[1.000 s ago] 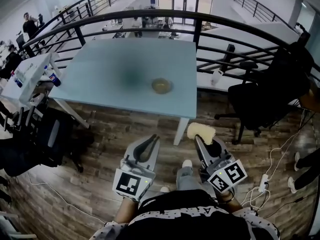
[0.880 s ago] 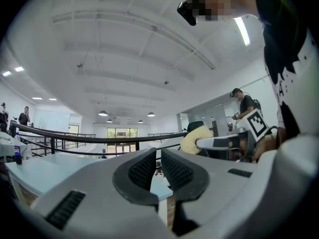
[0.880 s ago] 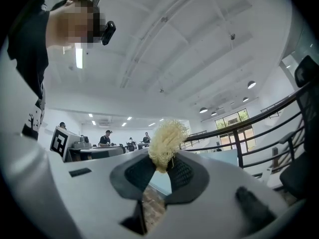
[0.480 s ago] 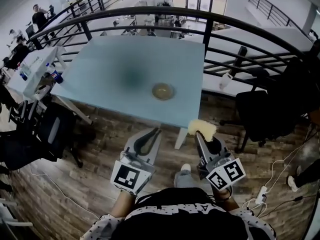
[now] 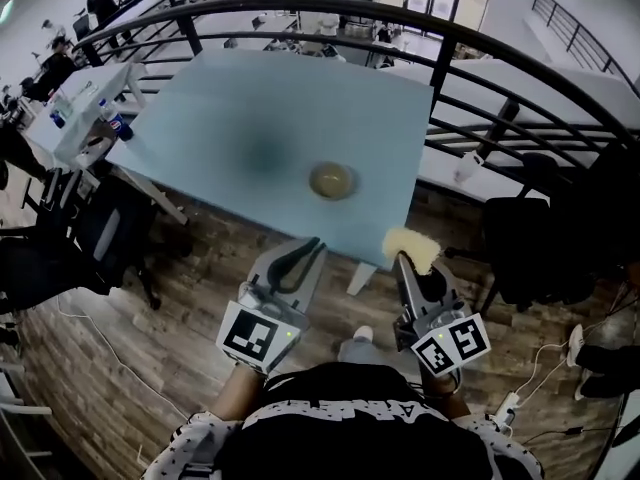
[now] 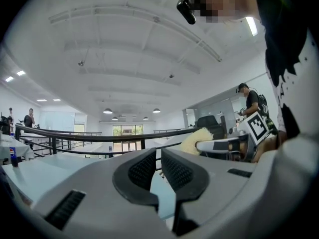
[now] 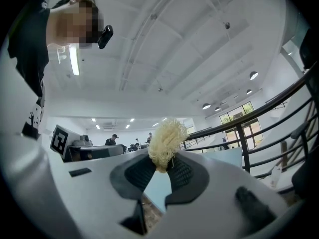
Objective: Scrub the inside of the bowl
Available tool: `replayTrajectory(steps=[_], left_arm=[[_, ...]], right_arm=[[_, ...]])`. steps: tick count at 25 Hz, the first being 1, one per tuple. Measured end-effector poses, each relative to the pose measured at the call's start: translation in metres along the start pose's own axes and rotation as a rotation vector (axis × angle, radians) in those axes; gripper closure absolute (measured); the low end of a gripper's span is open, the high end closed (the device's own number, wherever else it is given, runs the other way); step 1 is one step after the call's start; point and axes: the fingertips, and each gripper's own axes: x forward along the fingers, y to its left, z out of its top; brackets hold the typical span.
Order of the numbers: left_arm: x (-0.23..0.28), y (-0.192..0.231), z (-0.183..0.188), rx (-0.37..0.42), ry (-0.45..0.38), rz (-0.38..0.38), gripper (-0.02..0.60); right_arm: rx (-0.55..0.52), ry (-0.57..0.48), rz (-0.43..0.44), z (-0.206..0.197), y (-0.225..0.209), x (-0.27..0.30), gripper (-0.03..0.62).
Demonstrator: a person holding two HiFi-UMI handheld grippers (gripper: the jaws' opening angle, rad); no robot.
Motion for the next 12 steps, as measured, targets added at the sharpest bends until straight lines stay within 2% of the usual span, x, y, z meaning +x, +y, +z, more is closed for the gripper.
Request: replayTrajectory(steps=[9,12], left_arm=[[0.036,0.01,0.003,-0.001,0.016,0.07,0.563],[0.055,0.014,-0.005,-0.006,0.044,0.082,0.563]], right_arm=[[0.001,0.012,0.07,0.01,-0.038,0.023,0.533],[-0.002,0.022,0.093,0.011,-0.056,0.031,0.533]])
